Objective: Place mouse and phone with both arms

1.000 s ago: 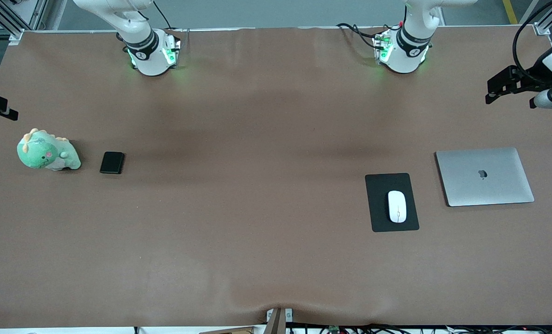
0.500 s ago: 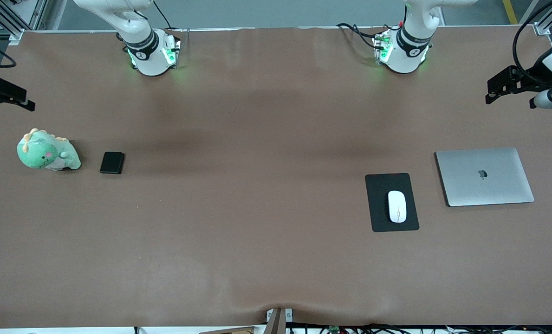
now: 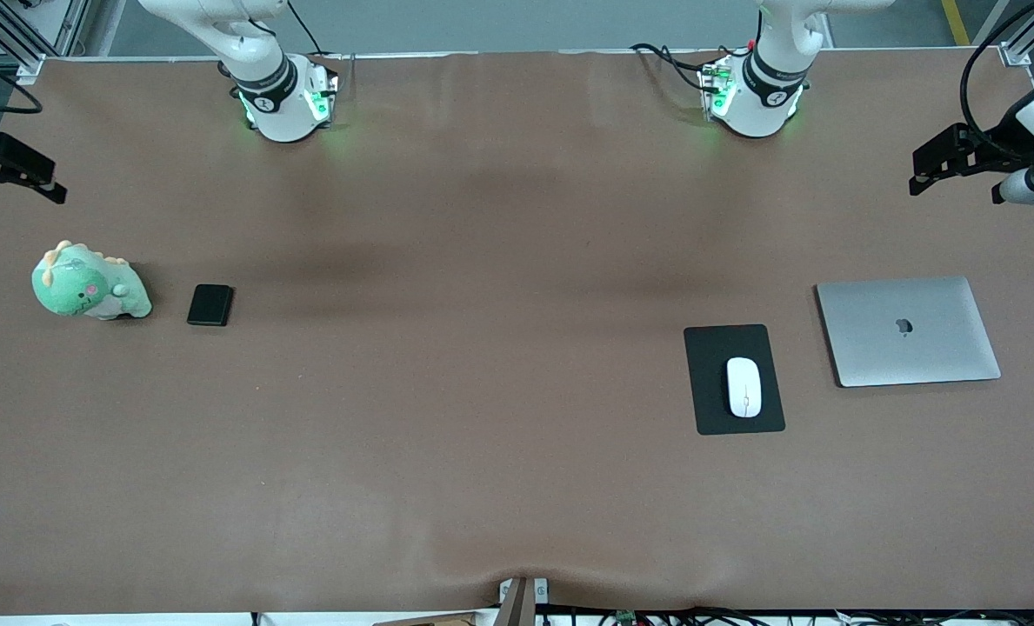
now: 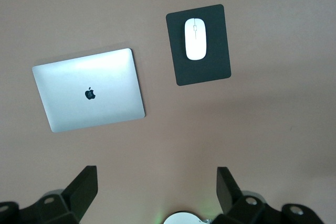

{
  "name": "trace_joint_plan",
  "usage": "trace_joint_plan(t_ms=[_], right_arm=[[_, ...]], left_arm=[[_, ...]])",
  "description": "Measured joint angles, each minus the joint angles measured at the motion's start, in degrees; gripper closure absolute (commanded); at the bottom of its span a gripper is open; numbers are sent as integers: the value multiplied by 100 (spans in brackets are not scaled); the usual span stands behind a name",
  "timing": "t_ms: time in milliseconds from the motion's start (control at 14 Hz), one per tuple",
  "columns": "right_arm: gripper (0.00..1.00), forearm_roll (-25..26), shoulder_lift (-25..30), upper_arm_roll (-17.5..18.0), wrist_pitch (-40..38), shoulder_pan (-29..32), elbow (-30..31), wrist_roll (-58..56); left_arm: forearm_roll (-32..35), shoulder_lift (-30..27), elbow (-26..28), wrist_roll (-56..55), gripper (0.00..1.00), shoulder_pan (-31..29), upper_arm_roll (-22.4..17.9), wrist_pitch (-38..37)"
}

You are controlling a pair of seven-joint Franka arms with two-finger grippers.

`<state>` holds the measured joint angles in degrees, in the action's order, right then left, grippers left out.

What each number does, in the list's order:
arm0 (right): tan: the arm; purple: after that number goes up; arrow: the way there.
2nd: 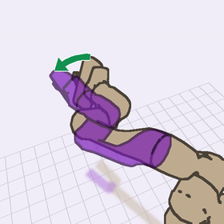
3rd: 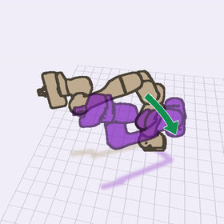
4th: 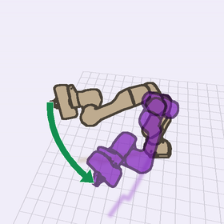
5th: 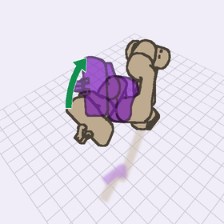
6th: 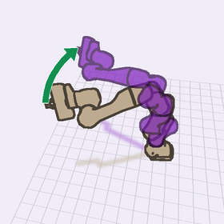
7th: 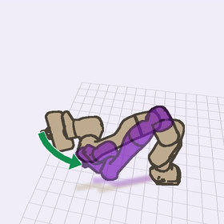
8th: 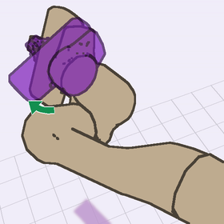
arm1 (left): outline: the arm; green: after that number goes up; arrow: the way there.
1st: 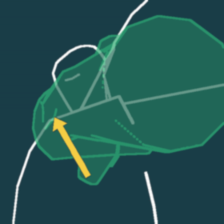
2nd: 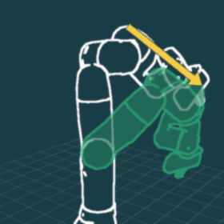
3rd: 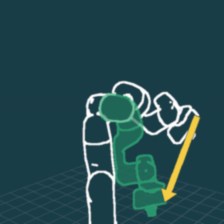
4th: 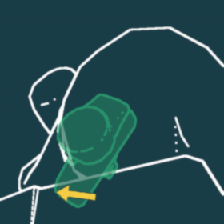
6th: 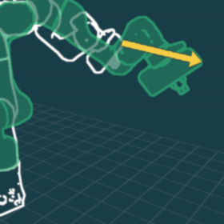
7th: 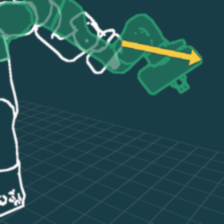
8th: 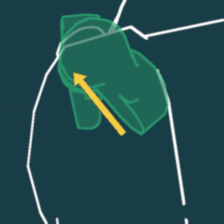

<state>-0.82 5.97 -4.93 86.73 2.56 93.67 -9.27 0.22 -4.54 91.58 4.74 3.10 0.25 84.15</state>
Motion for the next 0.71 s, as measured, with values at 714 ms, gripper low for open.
trace_joint_plan(t_ms=[714], right_arm=[[0,-3,-432,54,-451,159,-553,0]], left_arm=[[0,1,0,0,0,0,0,0]])
